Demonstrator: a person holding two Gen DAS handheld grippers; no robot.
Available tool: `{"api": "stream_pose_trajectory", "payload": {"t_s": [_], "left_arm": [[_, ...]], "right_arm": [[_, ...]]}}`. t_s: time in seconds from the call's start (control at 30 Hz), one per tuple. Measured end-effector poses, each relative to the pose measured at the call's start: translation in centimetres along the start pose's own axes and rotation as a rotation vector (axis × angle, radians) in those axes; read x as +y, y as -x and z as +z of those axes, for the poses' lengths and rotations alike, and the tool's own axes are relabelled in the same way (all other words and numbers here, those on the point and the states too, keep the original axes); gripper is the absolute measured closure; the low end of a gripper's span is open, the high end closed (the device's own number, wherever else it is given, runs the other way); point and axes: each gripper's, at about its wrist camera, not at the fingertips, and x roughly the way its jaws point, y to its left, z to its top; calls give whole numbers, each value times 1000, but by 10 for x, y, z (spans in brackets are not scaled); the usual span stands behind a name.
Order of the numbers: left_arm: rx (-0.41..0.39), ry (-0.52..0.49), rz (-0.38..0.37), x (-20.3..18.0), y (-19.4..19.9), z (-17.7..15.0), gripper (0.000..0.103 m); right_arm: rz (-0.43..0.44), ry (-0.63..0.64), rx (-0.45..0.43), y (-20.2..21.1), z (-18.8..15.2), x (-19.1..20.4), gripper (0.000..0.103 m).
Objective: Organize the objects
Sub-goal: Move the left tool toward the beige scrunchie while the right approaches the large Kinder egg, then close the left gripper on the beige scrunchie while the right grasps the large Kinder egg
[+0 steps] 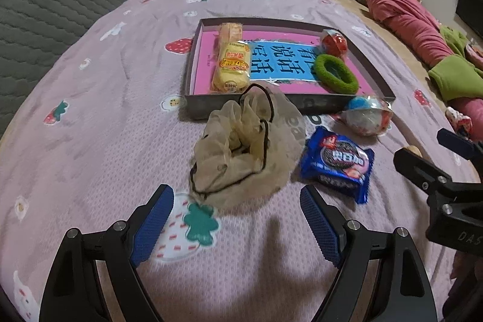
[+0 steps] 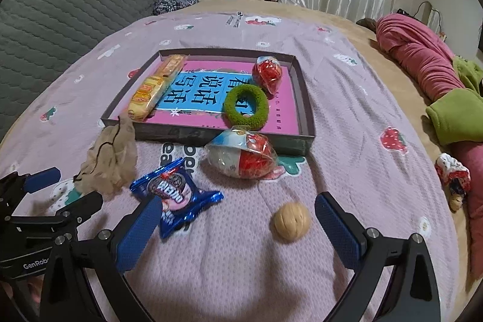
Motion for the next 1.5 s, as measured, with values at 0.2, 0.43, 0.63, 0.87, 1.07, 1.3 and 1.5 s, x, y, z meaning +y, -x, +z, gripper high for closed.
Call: {"api": "stream_pose_trajectory", "payload": {"t_s": [0.2,0.43,0.63,0.87,1.07,1.3,1.5], "left_arm": [[10,11,-7,1,-20,12,16],[32,18,-19,2,-47,21,16],[39,32,-43,2,-63,26,16],[17,75,-100,8,-71,34,17],[15,87,-119,11,-78,35,19],[5,93,-104,18,-76,34,61],[-12,77,-103,17,-68,32,82]], "right_arm": [[5,-3,18,-23,10,0,1],[3,-9,46,-48,19,-3,1],[2,-33,69,-68,24,-8,1],[47,-63,83,-87,25,-13,19],[80,-77,74,-89,22,-15,27],[113,-80,7,-74,25,-14,27],[126,-74,-12,-68,25,-12,27]]}}
